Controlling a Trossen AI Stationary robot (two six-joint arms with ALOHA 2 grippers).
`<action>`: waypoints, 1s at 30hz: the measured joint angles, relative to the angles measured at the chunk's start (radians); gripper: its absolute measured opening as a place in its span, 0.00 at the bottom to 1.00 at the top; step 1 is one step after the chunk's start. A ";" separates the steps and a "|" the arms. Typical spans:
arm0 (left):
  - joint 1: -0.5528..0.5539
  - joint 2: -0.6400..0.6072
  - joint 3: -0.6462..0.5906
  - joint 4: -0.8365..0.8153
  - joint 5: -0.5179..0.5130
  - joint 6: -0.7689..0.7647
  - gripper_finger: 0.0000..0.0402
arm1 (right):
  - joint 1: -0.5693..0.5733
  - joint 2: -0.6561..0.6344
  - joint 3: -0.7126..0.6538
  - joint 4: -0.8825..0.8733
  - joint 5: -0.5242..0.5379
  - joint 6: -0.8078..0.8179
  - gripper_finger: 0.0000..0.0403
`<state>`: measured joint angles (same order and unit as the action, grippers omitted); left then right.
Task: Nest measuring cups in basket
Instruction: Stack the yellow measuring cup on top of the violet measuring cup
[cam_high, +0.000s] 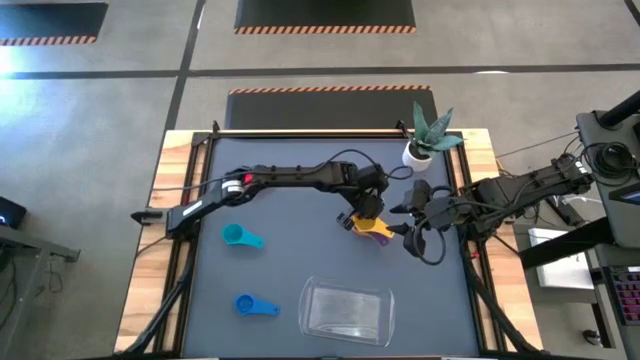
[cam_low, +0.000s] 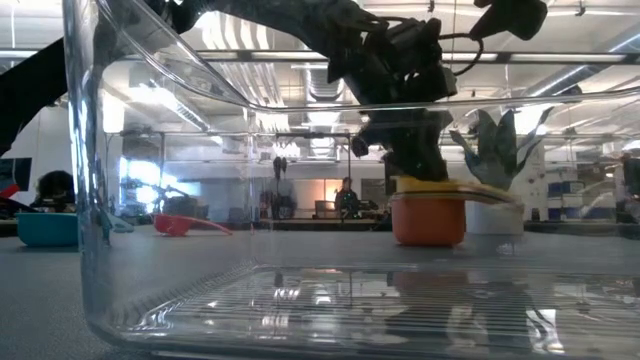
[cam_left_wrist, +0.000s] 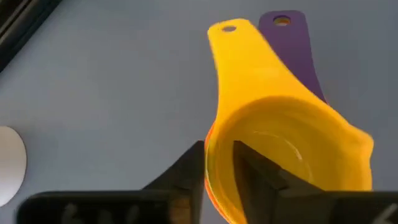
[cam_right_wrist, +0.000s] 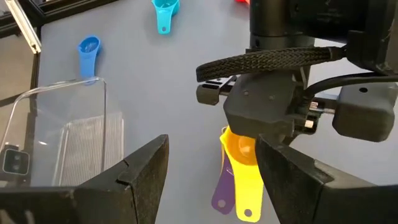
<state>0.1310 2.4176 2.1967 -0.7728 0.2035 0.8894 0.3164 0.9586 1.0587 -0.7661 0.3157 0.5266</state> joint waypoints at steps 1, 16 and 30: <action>0.000 0.000 0.000 0.000 0.000 0.000 0.21 | 0.000 0.000 0.000 0.001 0.000 0.000 0.56; 0.015 -0.253 -0.028 -0.242 0.056 -0.229 0.39 | 0.000 0.007 -0.001 -0.092 0.038 0.096 0.56; 0.002 -1.030 -1.006 0.463 0.015 -0.574 0.20 | -0.003 0.014 -0.159 -0.195 0.051 0.278 0.56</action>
<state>0.1333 1.3875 1.1911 -0.3102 0.2182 0.3151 0.3131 0.9728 0.8992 -0.9607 0.3664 0.8042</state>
